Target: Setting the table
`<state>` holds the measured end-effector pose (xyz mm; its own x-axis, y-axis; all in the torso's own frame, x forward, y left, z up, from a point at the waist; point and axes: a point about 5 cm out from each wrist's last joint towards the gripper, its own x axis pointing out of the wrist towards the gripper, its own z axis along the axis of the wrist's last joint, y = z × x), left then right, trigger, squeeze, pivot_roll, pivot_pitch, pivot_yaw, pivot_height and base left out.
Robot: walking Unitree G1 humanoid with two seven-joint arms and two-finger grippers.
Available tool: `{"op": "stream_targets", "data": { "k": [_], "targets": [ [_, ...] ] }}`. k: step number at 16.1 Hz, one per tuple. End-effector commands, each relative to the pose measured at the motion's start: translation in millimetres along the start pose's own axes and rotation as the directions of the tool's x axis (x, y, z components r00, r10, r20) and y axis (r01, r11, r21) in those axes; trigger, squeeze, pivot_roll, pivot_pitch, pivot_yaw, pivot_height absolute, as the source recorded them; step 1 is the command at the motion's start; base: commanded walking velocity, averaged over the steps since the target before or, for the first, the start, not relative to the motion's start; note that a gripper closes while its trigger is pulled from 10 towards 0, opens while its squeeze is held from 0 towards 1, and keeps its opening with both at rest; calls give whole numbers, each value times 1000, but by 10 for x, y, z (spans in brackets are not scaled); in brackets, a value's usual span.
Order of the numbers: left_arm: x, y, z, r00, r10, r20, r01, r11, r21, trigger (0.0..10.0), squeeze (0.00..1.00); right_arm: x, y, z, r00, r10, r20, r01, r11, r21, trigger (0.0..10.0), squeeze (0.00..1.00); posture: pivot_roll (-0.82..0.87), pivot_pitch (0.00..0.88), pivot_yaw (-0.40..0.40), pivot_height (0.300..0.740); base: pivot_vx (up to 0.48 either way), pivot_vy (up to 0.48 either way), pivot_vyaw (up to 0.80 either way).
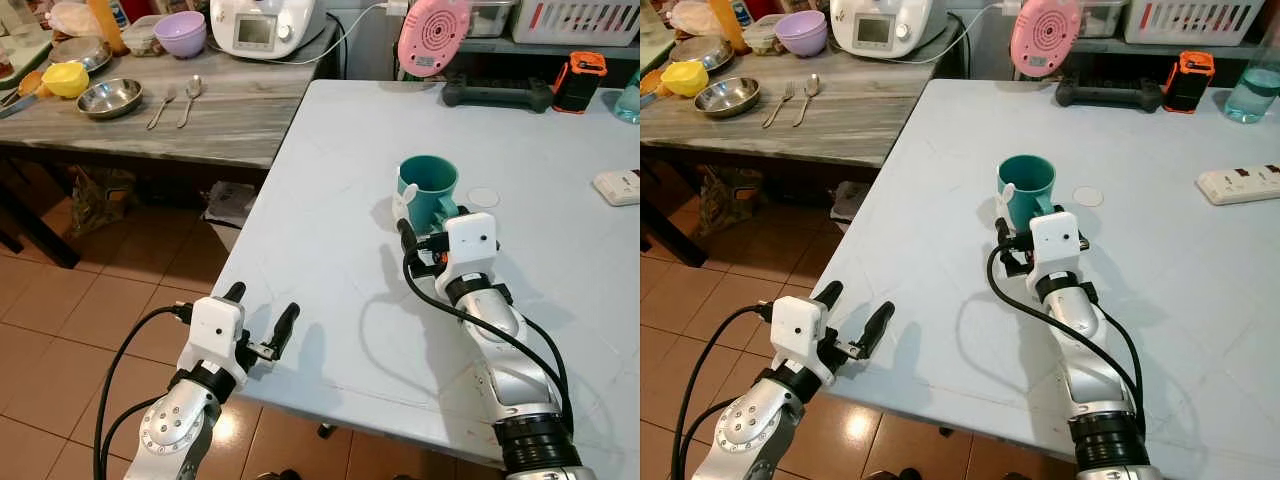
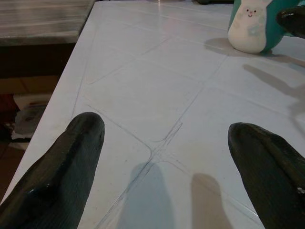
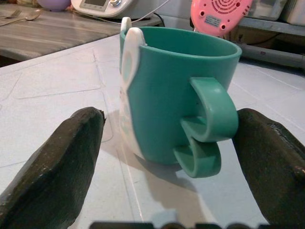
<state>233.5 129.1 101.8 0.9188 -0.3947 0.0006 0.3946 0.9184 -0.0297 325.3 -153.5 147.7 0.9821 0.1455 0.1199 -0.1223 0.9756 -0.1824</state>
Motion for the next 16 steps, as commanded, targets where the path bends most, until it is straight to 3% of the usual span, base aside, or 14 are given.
{"op": "stream_targets", "data": {
  "k": [1, 7, 8, 9, 10, 11, 12, 13, 14, 15, 16],
  "targets": [
    [-23, 24, -3, 1000, 22, -9, -22, 1000, 8, 10000, 0, 7, -9, 38, 1000, 17, 13, -17, 1000, -5, 10000, 0, -147, 135, 89, 740, 0, 0, 0],
    [-28, 25, -7, 1000, 28, -13, -28, 1000, 11, 10000, 0, 15, -30, 73, 1000, 7, 28, -7, 1000, -15, 10000, 0, -149, 135, 90, 740, 0, 0, 0],
    [-20, 20, -4, 1000, 25, -13, -25, 1000, 12, 10000, 0, 23, -26, 81, 999, 18, 32, -17, 1000, -16, 8235, 0, -152, 135, 94, 740, 0, 0, 0],
    [-18, 19, -4, 1000, 25, -13, -25, 1000, 12, 10000, 0, 25, -26, 83, 999, 22, 32, -21, 1000, -16, 8235, 0, -152, 135, 94, 740, 0, 0, 0],
    [-11, 17, -4, 1000, 23, -13, -23, 1000, 13, 10000, 0, 41, -23, 89, 999, 34, 32, -33, 999, -14, 1333, 0, -155, 136, 94, 740, 0, 0, 0],
    [-5, 29, -29, 1000, 23, -17, -23, 1000, 12, 10000, 0, 62, -11, 90, 998, 55, 27, -54, 998, -21, 0, 0, -157, 136, 94, 740, 0, 0, 0],
    [-6, 44, -55, 999, 25, -21, -25, 1000, 11, 10000, 0, 70, -4, 85, 998, 64, 24, -64, 998, -24, 235, 0, -156, 137, 94, 740, 0, 0, 0],
    [-5, 52, -70, 999, 26, -24, -26, 1000, 10, 10000, 0, 75, -3, 83, 997, 67, 24, -66, 997, -25, 3059, 0, -155, 137, 92, 740, 0, 0, 0],
    [-7, 63, -90, 999, 27, -26, -27, 1000, 10, 10000, 0, 85, -2, 83, 997, 69, 23, -69, 997, -24, 3059, 0, -155, 137, 92, 740, 0, 0, 0],
    [-10, 73, -112, 999, 29, -30, -29, 1000, 9, 10000, 0, 102, 1, 89, 997, 74, 24, -73, 997, -25, 8431, 0, -154, 138, 90, 740, 0, 0, 0],
    [-14, 83, -136, 999, 32, -33, -32, 999, 9, 10000, 0, 131, 6, 105, 997, 77, 26, -76, 997, -26, 10000, 0, -151, 137, 88, 740, 0, 0, 0]
  ]
}}
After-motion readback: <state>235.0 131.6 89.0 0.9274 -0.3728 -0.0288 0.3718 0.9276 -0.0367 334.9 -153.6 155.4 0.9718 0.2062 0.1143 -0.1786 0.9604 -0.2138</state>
